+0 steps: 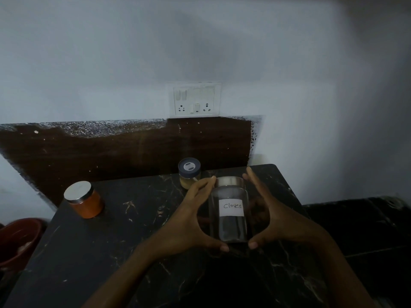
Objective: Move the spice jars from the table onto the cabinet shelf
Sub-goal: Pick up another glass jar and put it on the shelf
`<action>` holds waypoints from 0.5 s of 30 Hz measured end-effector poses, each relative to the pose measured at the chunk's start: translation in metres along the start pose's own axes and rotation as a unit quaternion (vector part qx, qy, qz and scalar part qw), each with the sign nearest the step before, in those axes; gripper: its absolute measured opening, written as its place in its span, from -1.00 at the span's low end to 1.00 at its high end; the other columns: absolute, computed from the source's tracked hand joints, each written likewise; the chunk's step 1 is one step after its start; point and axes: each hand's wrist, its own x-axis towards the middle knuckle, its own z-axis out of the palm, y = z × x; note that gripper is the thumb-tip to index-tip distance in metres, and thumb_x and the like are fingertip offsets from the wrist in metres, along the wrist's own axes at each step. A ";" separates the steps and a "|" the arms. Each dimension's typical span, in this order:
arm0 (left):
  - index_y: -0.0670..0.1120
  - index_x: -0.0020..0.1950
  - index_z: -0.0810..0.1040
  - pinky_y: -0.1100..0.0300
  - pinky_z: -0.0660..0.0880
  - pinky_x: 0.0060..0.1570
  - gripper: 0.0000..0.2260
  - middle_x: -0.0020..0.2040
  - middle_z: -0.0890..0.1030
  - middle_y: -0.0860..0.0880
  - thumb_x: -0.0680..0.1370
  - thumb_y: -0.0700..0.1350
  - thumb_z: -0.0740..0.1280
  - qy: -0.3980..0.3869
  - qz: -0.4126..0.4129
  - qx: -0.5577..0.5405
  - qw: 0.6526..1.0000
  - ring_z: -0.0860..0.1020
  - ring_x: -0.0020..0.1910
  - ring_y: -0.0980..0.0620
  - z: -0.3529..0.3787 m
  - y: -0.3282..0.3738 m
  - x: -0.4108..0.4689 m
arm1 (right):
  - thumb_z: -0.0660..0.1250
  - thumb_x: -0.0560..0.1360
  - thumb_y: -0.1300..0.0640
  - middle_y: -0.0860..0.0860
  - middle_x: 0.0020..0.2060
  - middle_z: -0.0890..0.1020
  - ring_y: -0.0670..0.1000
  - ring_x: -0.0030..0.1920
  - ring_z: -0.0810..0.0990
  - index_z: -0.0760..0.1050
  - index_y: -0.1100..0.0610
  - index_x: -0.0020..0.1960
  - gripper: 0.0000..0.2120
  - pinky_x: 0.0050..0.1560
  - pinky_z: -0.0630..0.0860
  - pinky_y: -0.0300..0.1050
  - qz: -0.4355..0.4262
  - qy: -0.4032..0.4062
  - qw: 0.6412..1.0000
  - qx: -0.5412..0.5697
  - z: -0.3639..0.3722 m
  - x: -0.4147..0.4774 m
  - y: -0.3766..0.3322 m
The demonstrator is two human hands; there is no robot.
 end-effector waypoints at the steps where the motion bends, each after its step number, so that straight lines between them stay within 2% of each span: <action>1: 0.22 0.46 -0.03 0.48 0.39 0.11 0.07 0.38 0.04 0.40 0.19 -0.10 0.62 -0.003 0.002 0.007 1.000 0.10 0.35 0.46 -0.001 0.000 0.000 | 0.63 0.13 0.07 -0.31 0.44 0.01 -0.01 0.45 0.17 -0.21 -0.50 0.33 0.22 0.34 0.36 -0.05 0.001 -0.006 1.000 -0.004 -0.001 0.000 0.000; 3: 0.22 0.47 -0.03 0.38 0.38 0.22 0.07 0.39 0.01 0.41 0.19 -0.04 0.62 -0.004 0.009 0.034 0.999 0.07 0.38 0.41 -0.002 0.002 0.002 | 0.62 0.15 0.11 -0.36 0.35 0.08 -0.08 0.42 0.18 -0.17 -0.49 0.32 0.17 0.26 0.35 -0.27 0.000 -0.009 1.000 -0.012 -0.002 0.002 -0.004; 5: 0.24 0.46 -0.06 0.34 0.34 0.28 0.08 0.38 -0.04 0.46 0.18 0.02 0.62 -0.002 0.018 0.060 0.998 0.03 0.38 0.43 -0.005 0.005 0.006 | 0.62 0.14 0.10 -0.35 0.35 0.09 -0.13 0.39 0.20 -0.14 -0.51 0.29 0.15 0.28 0.34 -0.22 -0.004 0.000 1.000 -0.021 -0.005 0.003 -0.008; 6: 0.27 0.44 -0.07 0.38 0.35 0.25 0.08 0.36 -0.05 0.48 0.18 0.01 0.62 0.001 0.021 0.062 0.998 0.03 0.38 0.45 -0.007 0.008 0.008 | 0.63 0.14 0.09 -0.34 0.37 0.09 -0.17 0.37 0.22 -0.14 -0.52 0.29 0.15 0.28 0.35 -0.22 -0.007 0.008 1.000 -0.026 -0.008 0.004 -0.011; 9: 0.29 0.41 -0.04 0.41 0.45 0.11 0.06 0.37 -0.01 0.45 0.18 -0.07 0.63 0.004 0.036 0.036 0.999 0.12 0.35 0.45 -0.016 0.021 0.020 | 0.62 0.14 0.09 -0.43 0.31 0.10 -0.34 0.26 0.25 -0.15 -0.53 0.28 0.15 0.14 0.37 -0.43 -0.018 0.017 0.999 -0.036 -0.021 0.007 -0.023; 11: 0.28 0.40 -0.04 0.44 0.45 0.08 0.06 0.36 0.00 0.44 0.18 -0.09 0.63 0.007 0.054 0.041 0.998 0.15 0.33 0.47 -0.025 0.031 0.031 | 0.62 0.14 0.07 -0.44 0.30 0.11 -0.31 0.27 0.25 -0.17 -0.53 0.28 0.15 0.19 0.36 -0.41 -0.029 0.031 0.997 -0.058 -0.033 0.011 -0.034; 12: 0.28 0.40 -0.05 0.46 0.43 0.09 0.06 0.35 0.00 0.44 0.19 -0.09 0.63 0.009 0.064 0.049 0.997 0.14 0.33 0.47 -0.030 0.037 0.036 | 0.62 0.14 0.07 -0.37 0.33 0.14 -0.26 0.29 0.28 -0.17 -0.53 0.28 0.16 0.21 0.39 -0.33 -0.034 0.039 0.997 -0.061 -0.038 0.013 -0.041; 13: 0.29 0.40 -0.06 0.51 0.40 0.09 0.06 0.35 0.00 0.44 0.19 -0.09 0.63 0.011 0.076 0.066 0.995 0.13 0.33 0.47 -0.036 0.044 0.043 | 0.63 0.13 0.08 -0.29 0.35 0.18 -0.21 0.27 0.35 -0.15 -0.54 0.28 0.16 0.17 0.46 -0.28 -0.041 0.049 0.996 -0.066 -0.045 0.015 -0.049; 15: 0.28 0.38 -0.10 0.64 0.29 0.05 0.06 0.33 -0.03 0.44 0.20 -0.06 0.62 0.018 0.099 0.114 0.988 0.05 0.29 0.57 -0.048 0.054 0.056 | 0.62 0.15 0.15 -0.20 0.30 0.28 -0.17 0.15 0.49 -0.11 -0.54 0.25 0.13 -0.04 0.53 -0.32 -0.062 0.066 0.994 -0.065 -0.061 0.018 -0.059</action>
